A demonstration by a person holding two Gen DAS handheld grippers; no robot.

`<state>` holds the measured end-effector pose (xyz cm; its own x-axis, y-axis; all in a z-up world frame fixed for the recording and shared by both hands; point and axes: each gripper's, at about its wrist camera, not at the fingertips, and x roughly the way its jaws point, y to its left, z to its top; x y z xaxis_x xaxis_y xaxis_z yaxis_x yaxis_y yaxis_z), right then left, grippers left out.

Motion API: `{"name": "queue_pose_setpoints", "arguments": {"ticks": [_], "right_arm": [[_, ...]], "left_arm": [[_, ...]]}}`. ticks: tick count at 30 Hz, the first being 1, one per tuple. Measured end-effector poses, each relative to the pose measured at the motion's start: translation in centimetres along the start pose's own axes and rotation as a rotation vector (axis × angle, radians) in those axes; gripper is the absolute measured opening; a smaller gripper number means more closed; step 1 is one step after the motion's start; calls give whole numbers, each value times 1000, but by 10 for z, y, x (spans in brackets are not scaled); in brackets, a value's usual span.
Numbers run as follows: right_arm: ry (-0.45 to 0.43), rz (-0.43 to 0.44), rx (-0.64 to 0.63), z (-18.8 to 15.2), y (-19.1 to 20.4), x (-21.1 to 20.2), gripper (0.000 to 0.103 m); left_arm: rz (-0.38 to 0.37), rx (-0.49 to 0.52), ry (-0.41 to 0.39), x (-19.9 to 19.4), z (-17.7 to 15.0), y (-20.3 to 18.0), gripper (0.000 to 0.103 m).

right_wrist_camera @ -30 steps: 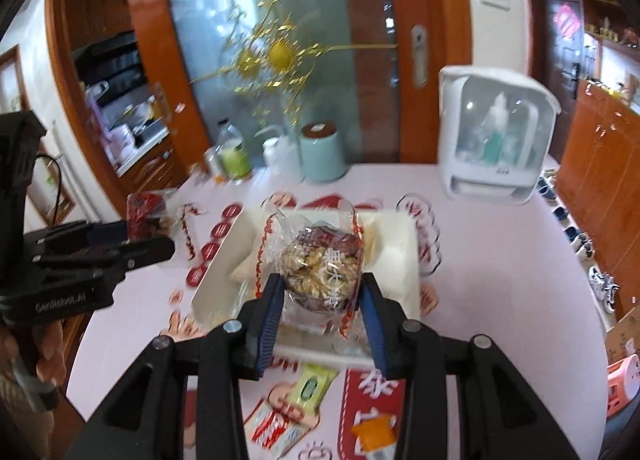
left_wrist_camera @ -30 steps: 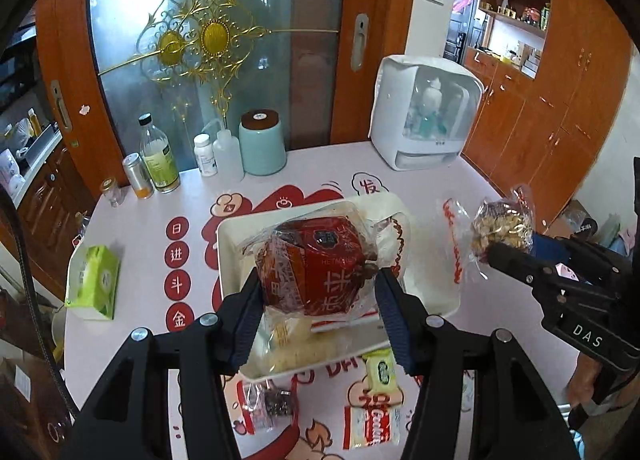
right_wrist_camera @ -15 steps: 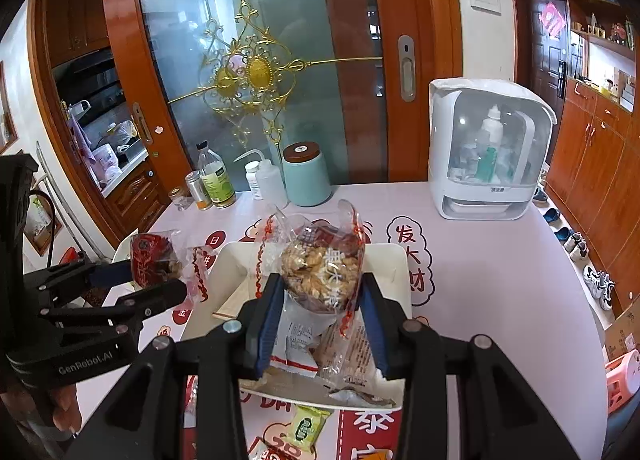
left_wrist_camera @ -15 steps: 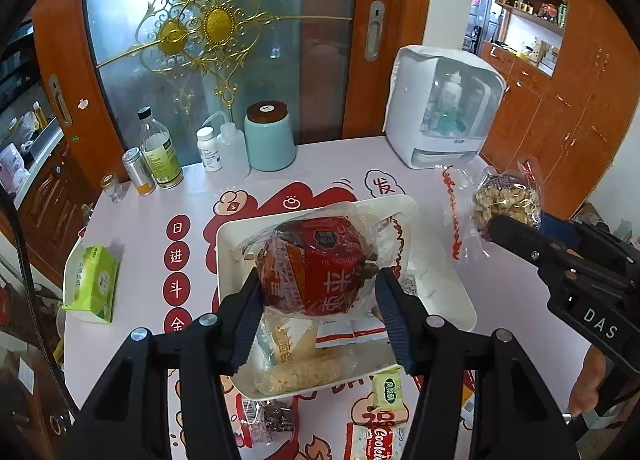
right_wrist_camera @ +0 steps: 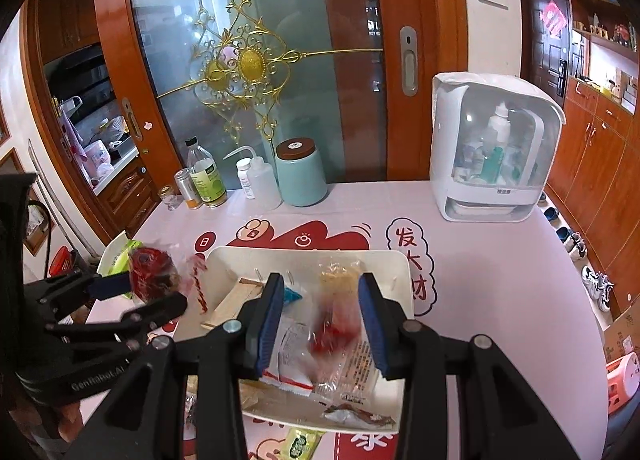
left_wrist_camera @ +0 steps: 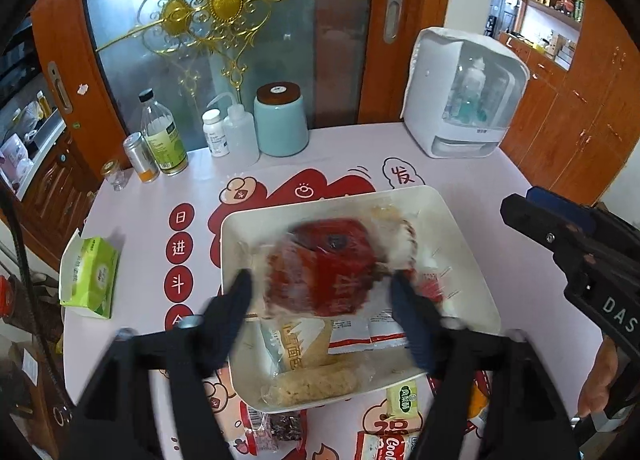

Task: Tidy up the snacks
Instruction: 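Lift both packs over the white tray and release them inside, then withdraw both grippers from the tray toward the remaining snacks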

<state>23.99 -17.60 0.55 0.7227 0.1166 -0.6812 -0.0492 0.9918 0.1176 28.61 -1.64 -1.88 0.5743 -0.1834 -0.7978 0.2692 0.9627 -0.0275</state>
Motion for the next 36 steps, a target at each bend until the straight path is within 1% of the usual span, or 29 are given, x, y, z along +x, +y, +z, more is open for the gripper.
{"name": "queue_pose_setpoints", "arguments": {"ticks": [1,2,4,7,12,16,25,30,36], "right_arm": [[6,9,-4,1,1,3,40],[17,15,-5,2,1,6,41],[46,34,1,3,2,12,44],[63,43,7,0,1,15,47],[71,44,15,-6,-2,14,49],[76,32,17,-10,-5,13,49],[85,10,18,-26,-11,2,49],[91,-3,24,-38,-14,-5,49],[101,-31,29,-57,-18,-16,49]], "left_arm": [[0,-3,-1,1,0,0,95],[0,-8,-3,3,0,1,99],[0,-17,6,5,0,3,100],[20,-24,29,9,-1,7,101],[35,-25,21,6,-3,10,102],[25,-46,19,1,-6,12,102],[22,-49,3,-13,-16,12,102],[4,-40,-9,-25,-24,8,102],[-20,-5,-21,-39,-39,-5,102]]}}
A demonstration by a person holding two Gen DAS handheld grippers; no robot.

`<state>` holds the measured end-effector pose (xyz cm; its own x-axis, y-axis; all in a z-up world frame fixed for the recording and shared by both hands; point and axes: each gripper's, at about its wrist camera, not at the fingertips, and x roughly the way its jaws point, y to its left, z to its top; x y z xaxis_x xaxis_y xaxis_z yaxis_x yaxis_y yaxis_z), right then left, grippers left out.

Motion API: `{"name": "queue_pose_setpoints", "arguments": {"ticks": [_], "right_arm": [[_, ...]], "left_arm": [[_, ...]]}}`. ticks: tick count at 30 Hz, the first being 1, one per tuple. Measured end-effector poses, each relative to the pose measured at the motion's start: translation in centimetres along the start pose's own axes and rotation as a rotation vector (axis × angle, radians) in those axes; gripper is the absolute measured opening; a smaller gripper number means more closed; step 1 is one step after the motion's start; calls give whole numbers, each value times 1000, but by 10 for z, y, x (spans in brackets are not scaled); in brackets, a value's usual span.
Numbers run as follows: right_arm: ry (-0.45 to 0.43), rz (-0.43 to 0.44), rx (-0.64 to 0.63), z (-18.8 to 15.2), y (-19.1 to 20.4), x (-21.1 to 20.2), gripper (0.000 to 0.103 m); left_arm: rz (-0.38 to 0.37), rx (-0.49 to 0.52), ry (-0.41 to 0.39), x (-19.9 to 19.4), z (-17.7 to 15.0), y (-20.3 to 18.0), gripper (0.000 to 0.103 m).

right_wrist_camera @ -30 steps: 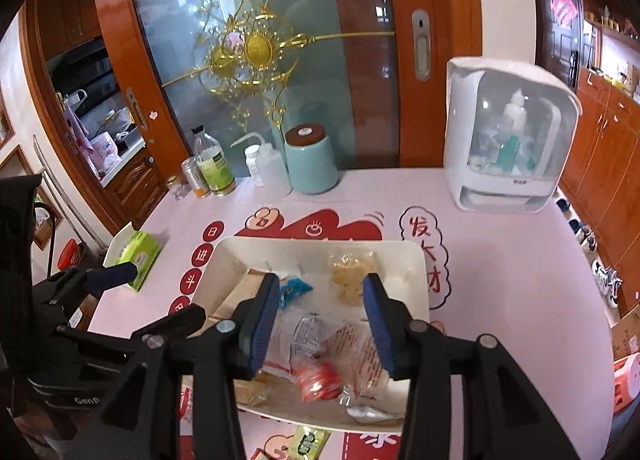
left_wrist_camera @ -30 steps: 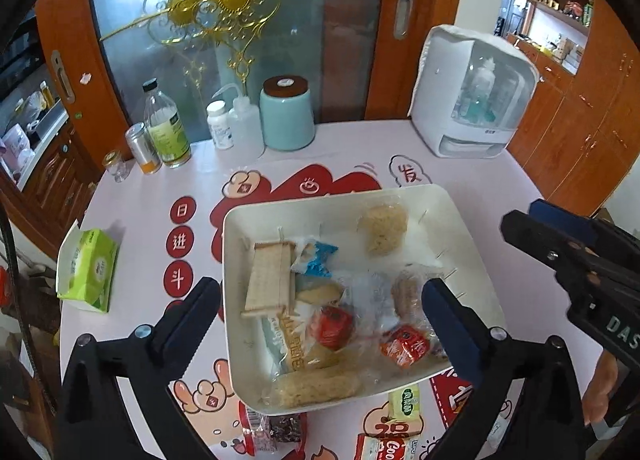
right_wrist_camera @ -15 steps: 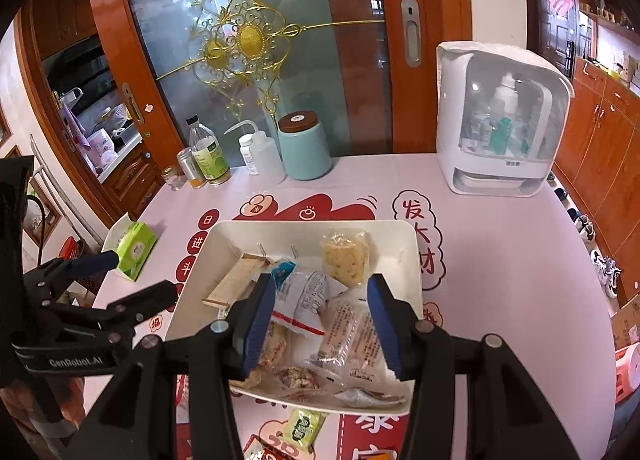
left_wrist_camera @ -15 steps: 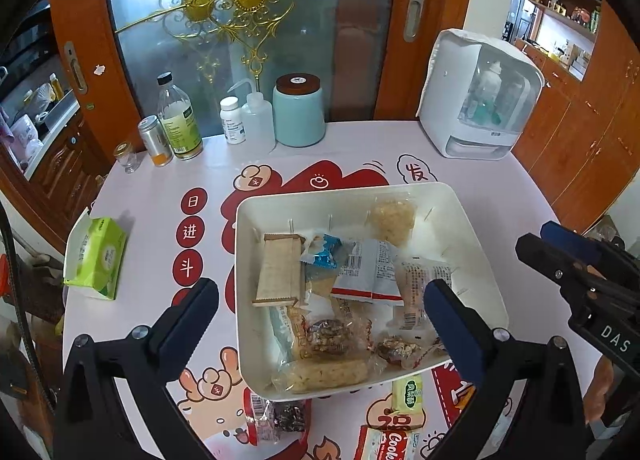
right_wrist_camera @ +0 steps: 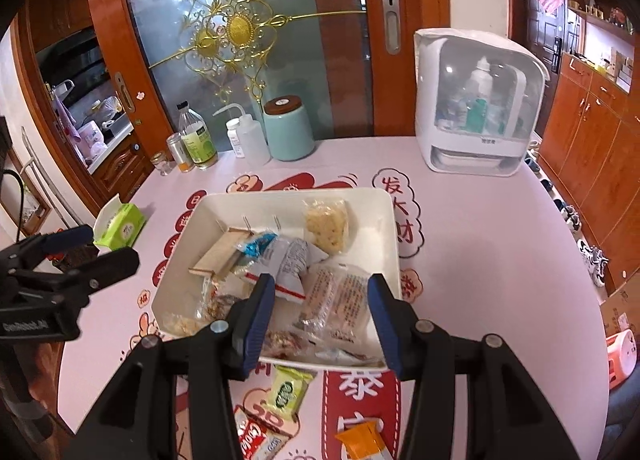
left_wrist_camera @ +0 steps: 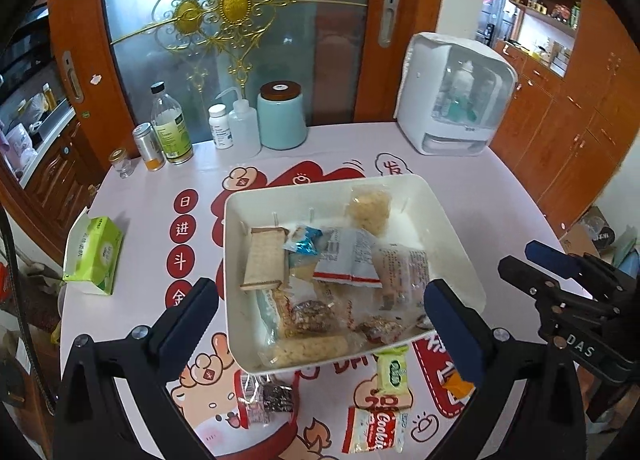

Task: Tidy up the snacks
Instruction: 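Withdraw both grippers from the tray toward the remaining snacks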

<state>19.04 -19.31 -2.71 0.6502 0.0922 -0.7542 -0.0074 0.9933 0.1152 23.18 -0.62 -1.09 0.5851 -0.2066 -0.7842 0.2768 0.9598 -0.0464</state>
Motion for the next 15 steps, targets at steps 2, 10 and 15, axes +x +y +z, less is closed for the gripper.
{"name": "queue_pose_setpoints", "arguments": {"ticks": [2,10,15], "right_arm": [[5,-11,1,-8,-3,-2,49],[53,-55,23,-48,-21,-3,60],[98,-77,50,-78,-34,1,61]], "left_arm": [[-8,15,8,-2,-8,-5,102],[-40,50,17,-3,-46,-25,102],[-68,82,43,8,-81,-42,102]]}}
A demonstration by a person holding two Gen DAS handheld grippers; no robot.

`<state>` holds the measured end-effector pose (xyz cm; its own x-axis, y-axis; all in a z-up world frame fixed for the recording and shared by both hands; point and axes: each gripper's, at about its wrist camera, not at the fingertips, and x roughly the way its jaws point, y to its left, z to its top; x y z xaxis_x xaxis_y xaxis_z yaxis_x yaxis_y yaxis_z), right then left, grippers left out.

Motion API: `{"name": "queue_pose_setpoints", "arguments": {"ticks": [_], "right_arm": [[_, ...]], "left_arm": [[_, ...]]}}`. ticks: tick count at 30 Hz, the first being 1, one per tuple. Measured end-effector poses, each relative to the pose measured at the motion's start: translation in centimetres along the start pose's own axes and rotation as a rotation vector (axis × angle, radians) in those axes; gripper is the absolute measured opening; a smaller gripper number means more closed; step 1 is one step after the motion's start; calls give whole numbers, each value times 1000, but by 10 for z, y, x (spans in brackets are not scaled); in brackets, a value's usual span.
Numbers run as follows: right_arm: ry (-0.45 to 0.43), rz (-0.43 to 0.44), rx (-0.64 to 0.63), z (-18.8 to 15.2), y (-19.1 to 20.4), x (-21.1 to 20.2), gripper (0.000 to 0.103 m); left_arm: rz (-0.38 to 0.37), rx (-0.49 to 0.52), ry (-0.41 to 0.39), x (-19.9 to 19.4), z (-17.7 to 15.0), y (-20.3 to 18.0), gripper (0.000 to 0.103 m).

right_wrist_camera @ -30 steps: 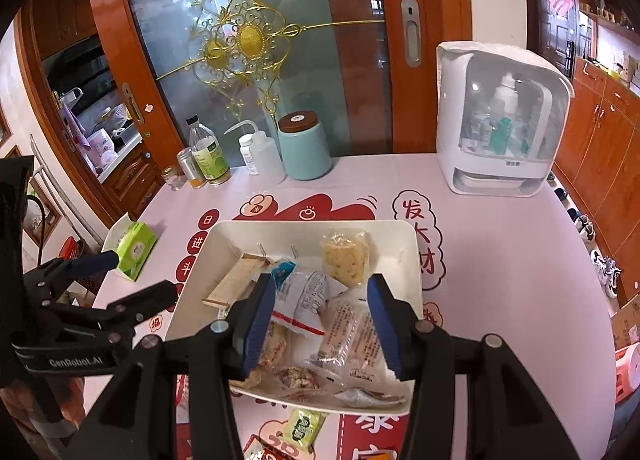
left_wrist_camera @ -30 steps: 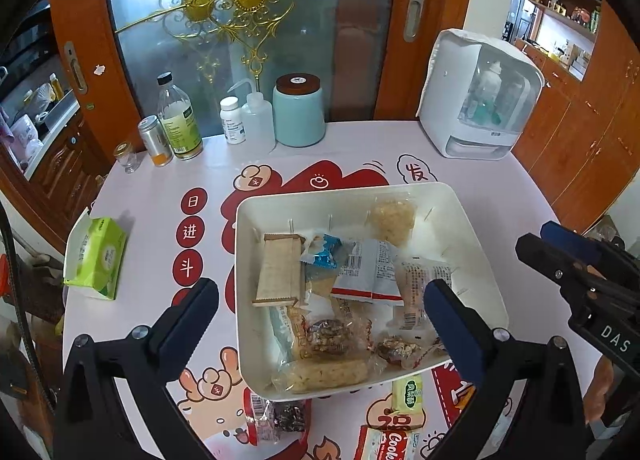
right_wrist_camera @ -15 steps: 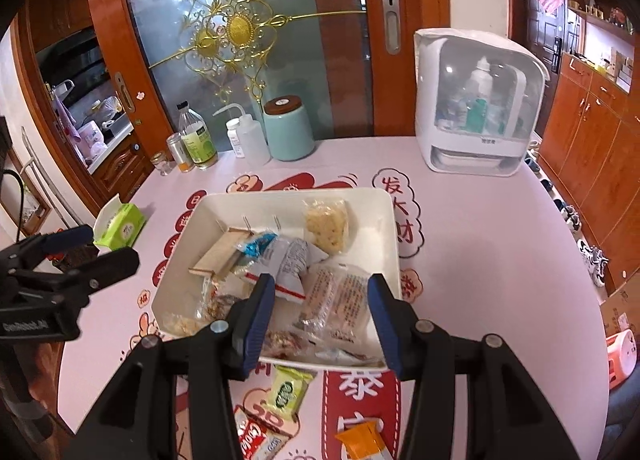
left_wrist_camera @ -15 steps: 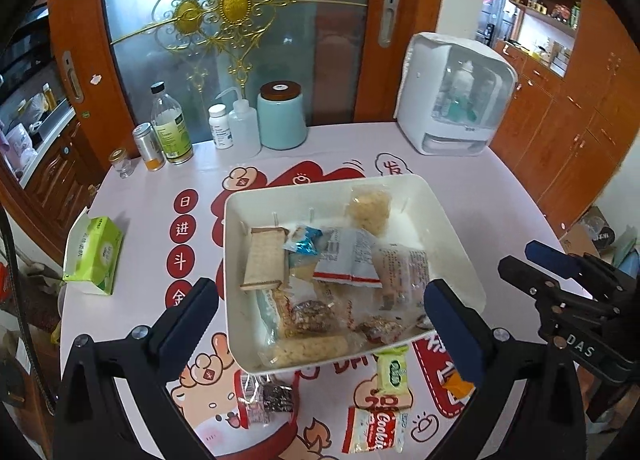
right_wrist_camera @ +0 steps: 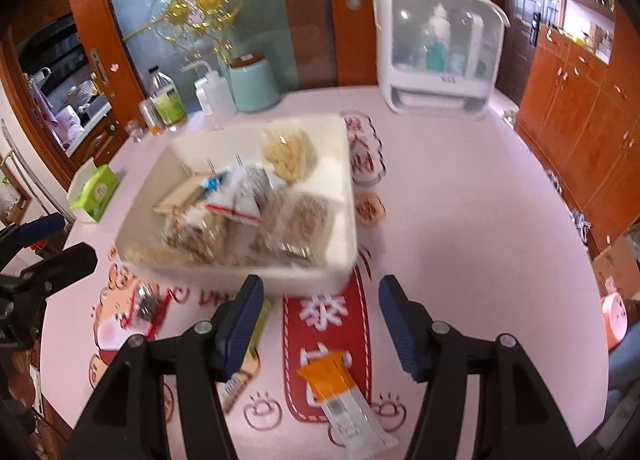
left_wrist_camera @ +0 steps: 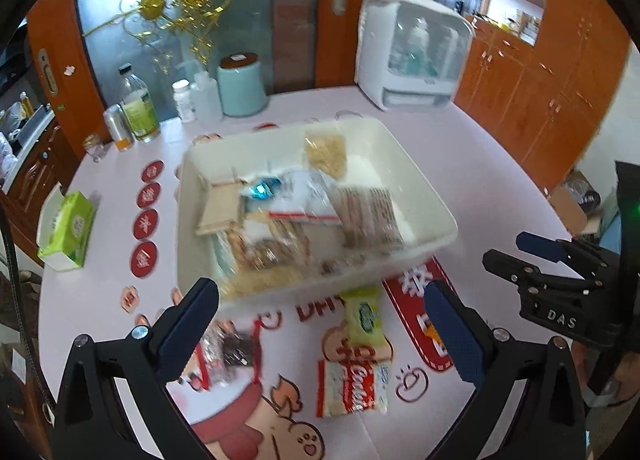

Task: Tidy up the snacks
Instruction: 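Withdraw both grippers from the tray toward the remaining snacks, then grasp the Cookies pack with the left gripper while the right grasps the orange-and-white bar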

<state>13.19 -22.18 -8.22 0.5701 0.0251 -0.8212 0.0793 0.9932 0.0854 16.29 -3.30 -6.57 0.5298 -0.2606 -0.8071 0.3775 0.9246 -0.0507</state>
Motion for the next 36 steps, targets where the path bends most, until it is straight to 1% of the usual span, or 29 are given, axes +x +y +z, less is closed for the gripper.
{"name": "queue_pose_setpoints", "arguments": {"ticks": [3,7,11,16,21,25,29,32,35,36], "right_arm": [[49,-13,18,-23,-9,11,61],[118,-31,36,-51,-17,27,61],[184,-30,61,-77,-25,43,61],[260,-30,71,-103,-30,61,61],[304,-19,64,-117,-31,75,61],[297,-25,27,-120,-27,79,62],[283,-52,-24,-119,-19,81,62],[283,-79,-65,-121,-11,82,63],[279,-76,-69,-121,-7,81,63],[279,-74,-72,-122,-7,81,63]], "left_arm": [[-21,14,36,13,-20,-12,102],[-40,34,121,41,-51,-28,102],[-22,46,171,65,-73,-36,102],[-16,-1,274,101,-95,-31,102],[2,-38,324,121,-107,-25,102],[11,-60,345,131,-112,-23,102],[21,-81,369,139,-117,-21,102],[43,-68,366,141,-120,-23,102],[71,-25,372,146,-124,-33,102],[67,-17,367,146,-125,-36,102]]}}
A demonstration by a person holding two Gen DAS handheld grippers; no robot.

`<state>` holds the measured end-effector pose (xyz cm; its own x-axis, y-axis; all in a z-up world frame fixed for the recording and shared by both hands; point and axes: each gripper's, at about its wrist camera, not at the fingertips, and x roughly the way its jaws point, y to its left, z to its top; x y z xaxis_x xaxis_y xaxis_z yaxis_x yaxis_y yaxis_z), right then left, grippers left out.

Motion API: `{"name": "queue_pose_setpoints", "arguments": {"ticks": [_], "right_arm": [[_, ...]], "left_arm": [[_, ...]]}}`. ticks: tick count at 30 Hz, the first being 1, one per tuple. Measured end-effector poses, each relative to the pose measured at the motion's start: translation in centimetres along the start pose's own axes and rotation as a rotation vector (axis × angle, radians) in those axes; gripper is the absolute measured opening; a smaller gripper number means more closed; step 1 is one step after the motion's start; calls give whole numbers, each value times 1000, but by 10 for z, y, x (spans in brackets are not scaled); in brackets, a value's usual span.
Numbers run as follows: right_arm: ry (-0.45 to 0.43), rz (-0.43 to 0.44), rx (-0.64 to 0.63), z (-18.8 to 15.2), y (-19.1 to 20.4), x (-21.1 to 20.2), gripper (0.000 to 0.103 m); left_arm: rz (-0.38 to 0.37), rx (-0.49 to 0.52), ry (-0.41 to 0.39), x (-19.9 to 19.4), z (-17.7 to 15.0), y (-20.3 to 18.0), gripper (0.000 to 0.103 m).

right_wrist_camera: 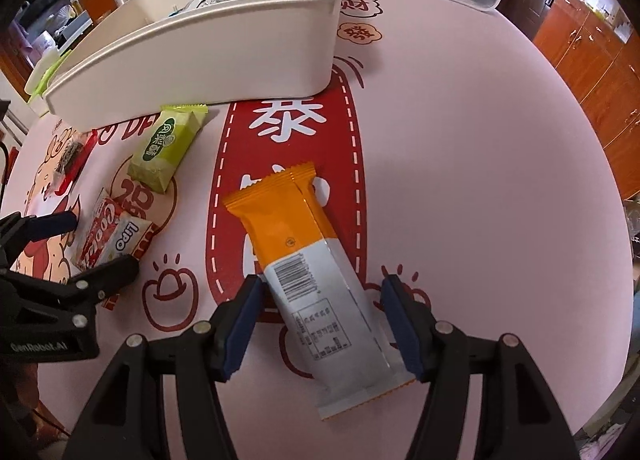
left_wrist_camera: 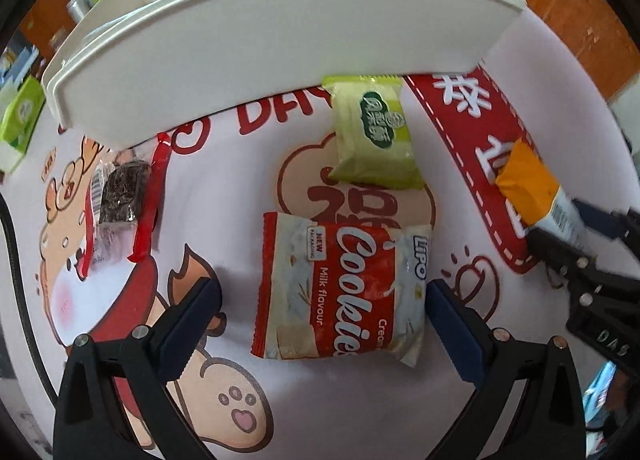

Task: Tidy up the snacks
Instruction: 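Grasp the Cookies pack with the left gripper while the right grasps the orange-and-white bar, then carry both packs over the white tray and release them inside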

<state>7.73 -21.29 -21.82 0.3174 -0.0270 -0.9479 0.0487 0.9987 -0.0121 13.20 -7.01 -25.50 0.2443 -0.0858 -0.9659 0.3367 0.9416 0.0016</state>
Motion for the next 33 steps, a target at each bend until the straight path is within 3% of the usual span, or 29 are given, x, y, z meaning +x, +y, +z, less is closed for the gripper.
{"name": "queue_pose_setpoints", "arguments": {"ticks": [3,6,10,14,23,33], "right_arm": [[-1,0,-2,0,0,0,61],[-9,3,-21,2,4,-1,48],[-10,-1,-19,2,10,-3,46],[-15,20,0,0,14,-8,40],[-7,91,-25,-9,40,-16,34],[-30,175,-26,-6,52,-33,34]], "left_arm": [[-3,8,-2,0,-1,-6,102],[-3,9,-10,0,-1,-9,99],[-19,61,-49,-12,-3,-20,67],[-16,89,-60,-21,-7,-28,56],[-74,67,-66,-34,-21,-29,51],[-95,-8,-138,-75,-25,9,51]]}}
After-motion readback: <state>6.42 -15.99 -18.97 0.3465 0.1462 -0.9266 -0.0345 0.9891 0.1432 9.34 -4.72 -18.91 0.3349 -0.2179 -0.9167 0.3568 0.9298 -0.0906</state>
